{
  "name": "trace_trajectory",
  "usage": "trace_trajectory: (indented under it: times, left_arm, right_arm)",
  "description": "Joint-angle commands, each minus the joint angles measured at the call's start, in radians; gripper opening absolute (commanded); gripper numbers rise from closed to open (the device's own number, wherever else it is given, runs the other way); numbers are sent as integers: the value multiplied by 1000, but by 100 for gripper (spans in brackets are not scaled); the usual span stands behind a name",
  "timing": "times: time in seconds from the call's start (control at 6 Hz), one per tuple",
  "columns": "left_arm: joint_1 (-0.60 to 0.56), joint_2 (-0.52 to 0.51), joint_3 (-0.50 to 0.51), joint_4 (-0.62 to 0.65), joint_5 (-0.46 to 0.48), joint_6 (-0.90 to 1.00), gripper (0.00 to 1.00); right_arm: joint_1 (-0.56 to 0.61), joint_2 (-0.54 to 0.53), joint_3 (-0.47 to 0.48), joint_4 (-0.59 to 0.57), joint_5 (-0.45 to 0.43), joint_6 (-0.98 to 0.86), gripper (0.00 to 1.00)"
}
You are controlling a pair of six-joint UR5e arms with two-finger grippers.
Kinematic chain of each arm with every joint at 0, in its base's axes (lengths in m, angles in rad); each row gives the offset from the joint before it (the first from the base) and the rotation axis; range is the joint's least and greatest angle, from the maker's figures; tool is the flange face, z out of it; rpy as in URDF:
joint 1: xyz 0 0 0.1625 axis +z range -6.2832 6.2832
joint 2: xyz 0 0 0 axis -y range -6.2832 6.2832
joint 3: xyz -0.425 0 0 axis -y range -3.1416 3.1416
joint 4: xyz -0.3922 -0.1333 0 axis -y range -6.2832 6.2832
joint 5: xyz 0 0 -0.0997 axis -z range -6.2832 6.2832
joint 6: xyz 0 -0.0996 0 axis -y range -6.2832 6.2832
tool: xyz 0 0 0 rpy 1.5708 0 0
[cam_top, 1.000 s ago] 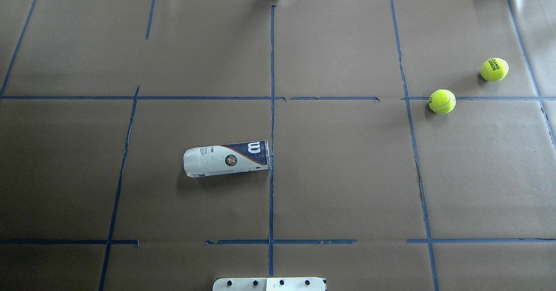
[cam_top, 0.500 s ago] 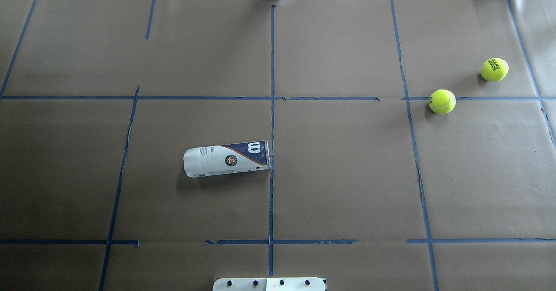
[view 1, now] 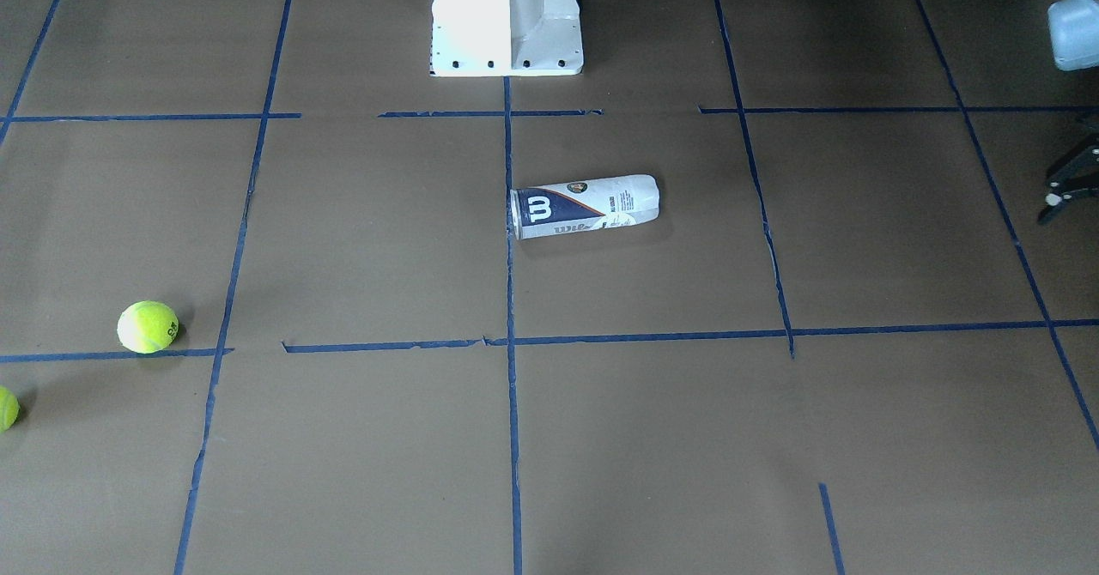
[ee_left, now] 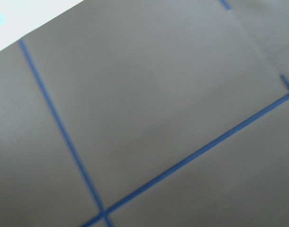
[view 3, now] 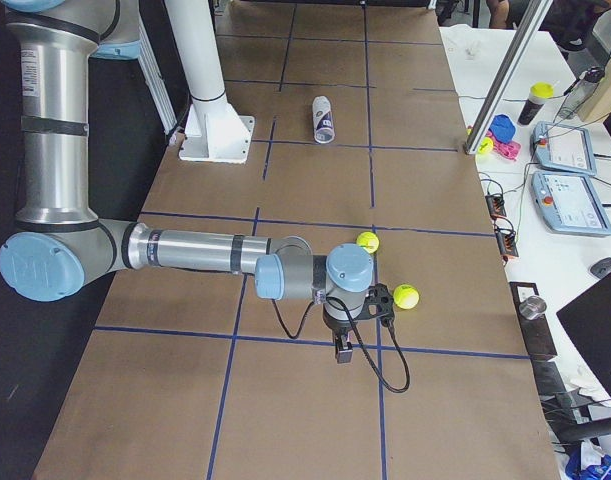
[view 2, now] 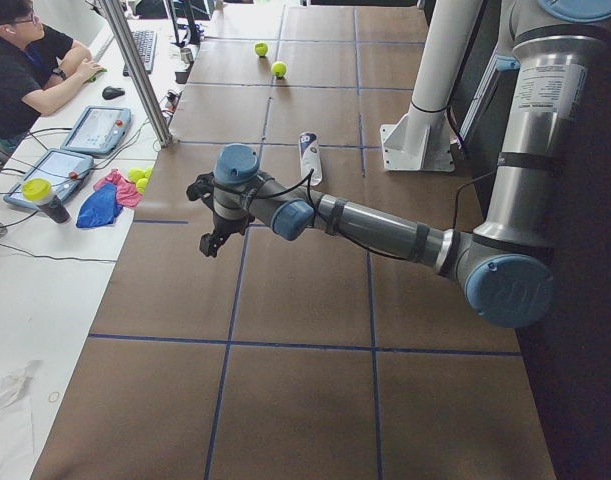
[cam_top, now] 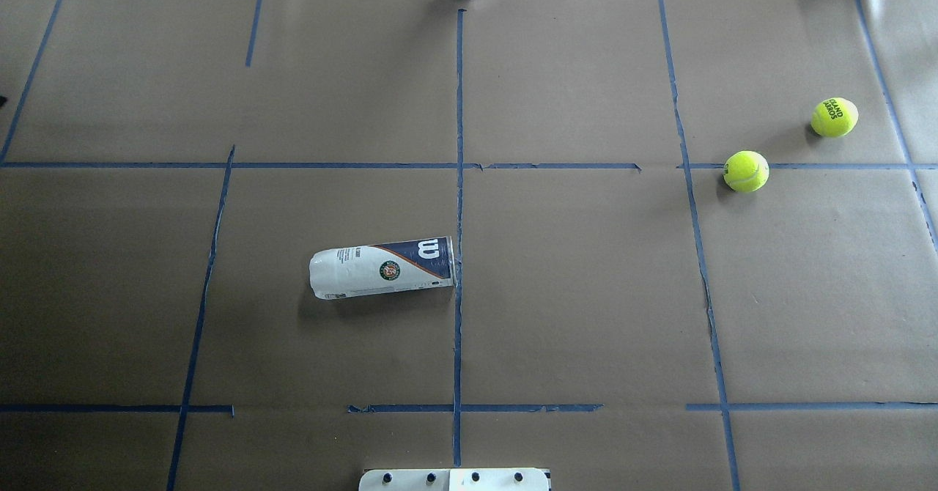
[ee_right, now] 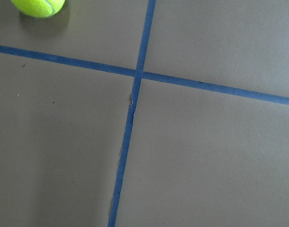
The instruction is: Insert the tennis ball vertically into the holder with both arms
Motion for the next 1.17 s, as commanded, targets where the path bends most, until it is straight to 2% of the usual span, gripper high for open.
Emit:
trace_trajectory:
  times: [0.0, 0.33, 0.67, 1.0]
  left_arm:
    - [195, -145, -67, -20, 11, -144, 100]
    - [382, -340, -66, -16, 13, -188, 100]
    - [581, -405, -69, 22, 231, -245, 100]
    - [707, -512, -72, 261, 372, -174, 100]
  right_arm:
    - [0, -1, 0, 0, 2, 0, 100]
    - [0, -1, -1, 0, 2, 0, 100]
    - [0, -1, -3, 0, 3, 0, 100]
    - [0, -1, -4, 0, 3, 0, 100]
